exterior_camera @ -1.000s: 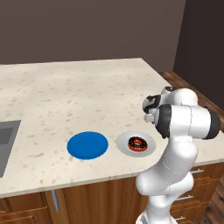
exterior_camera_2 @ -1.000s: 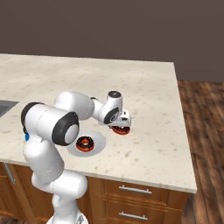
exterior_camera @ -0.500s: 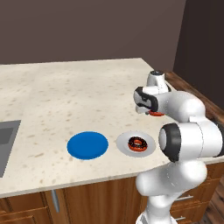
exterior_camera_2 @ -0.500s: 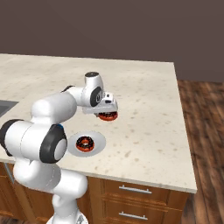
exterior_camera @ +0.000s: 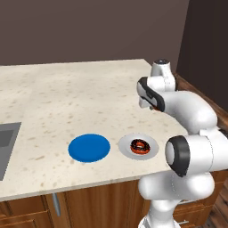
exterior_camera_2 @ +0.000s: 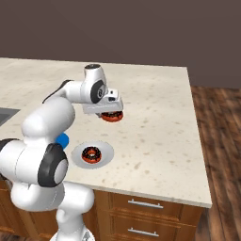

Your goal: Place the pastries on the plates.

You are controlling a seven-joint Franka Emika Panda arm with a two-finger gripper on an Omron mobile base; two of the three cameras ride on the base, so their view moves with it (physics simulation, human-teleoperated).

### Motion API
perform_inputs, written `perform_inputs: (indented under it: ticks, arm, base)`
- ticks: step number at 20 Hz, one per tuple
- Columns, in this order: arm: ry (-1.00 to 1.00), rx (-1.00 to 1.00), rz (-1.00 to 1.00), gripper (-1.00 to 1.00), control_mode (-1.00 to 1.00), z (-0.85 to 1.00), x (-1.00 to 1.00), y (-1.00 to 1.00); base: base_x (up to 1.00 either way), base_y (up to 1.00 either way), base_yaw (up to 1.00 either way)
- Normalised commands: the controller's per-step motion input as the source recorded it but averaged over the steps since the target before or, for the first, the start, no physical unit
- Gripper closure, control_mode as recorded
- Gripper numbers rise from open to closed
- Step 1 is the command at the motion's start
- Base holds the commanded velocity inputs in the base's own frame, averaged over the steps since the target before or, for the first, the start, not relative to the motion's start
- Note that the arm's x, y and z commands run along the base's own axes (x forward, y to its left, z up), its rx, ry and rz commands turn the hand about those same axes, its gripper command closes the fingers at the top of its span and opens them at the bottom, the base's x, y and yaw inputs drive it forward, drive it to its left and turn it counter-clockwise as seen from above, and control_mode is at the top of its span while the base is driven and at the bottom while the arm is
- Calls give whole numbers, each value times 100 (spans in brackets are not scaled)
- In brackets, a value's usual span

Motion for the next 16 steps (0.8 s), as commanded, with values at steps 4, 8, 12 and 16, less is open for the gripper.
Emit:
perform_inputs:
  ticks: [4,8,12,16]
  arm:
    - [4,2,7,100,-100,9,-43,16]
    - [3,0,19,100,-100,1,-30,67]
    - [0,0,19,100,-100,0,-34,89]
    - [0,0,19,100,-100,0,-13,100]
  base:
    - [0,0,0]
    - [0,0,0]
    - [0,0,0]
    - [0,0,0]
